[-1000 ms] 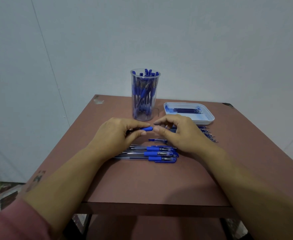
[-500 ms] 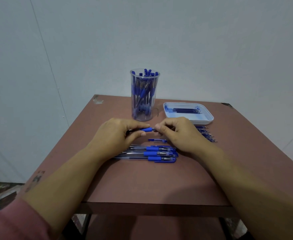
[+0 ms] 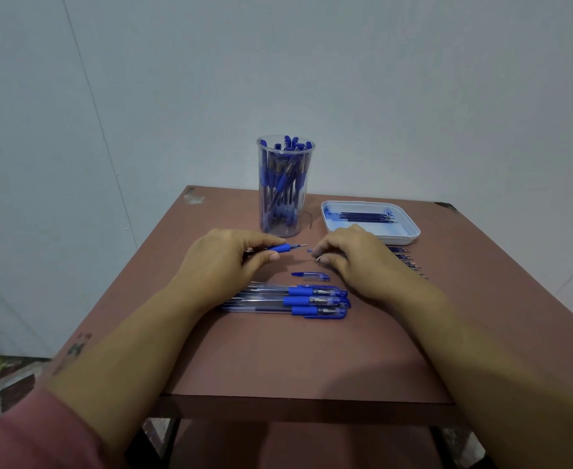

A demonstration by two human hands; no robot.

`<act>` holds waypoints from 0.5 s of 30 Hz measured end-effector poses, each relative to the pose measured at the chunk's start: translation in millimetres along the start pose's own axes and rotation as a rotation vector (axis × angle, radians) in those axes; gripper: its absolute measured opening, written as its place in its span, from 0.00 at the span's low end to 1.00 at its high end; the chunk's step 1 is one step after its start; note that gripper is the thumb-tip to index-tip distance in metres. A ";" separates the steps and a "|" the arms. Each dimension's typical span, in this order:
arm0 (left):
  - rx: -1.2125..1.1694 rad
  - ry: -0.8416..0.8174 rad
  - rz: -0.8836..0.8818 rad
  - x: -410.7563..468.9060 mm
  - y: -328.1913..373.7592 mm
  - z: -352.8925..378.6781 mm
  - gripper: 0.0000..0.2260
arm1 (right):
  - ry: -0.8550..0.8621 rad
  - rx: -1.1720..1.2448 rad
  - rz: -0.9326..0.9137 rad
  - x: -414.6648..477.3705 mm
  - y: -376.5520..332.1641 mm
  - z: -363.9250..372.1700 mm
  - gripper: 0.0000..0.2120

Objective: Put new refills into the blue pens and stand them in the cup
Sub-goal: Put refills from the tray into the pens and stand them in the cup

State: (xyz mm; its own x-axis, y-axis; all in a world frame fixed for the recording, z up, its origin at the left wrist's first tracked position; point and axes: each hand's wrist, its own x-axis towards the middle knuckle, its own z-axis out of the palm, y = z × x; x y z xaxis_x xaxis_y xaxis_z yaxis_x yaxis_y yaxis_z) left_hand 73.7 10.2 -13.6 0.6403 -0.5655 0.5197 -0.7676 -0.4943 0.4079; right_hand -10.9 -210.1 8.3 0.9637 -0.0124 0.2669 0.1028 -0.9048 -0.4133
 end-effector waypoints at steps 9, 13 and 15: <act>-0.006 -0.014 -0.009 -0.3 1.8 -0.5 0.11 | -0.114 -0.116 -0.068 3.2 -2.3 0.4 0.12; -0.016 -0.028 -0.009 0.2 0.8 -0.3 0.11 | -0.005 -0.016 -0.021 -1.1 -1.3 -7.8 0.12; -0.019 -0.032 0.005 0.5 0.6 0.8 0.12 | 0.062 0.078 -0.020 -3.5 -4.1 -8.5 0.10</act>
State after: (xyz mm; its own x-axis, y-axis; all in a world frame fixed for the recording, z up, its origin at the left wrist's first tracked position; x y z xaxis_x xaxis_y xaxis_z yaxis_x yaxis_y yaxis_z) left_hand 73.6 9.2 -13.7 0.6371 -0.5887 0.4974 -0.7707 -0.4792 0.4200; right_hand -16.8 -210.0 16.4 0.9446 -0.0234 0.3275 0.1427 -0.8690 -0.4738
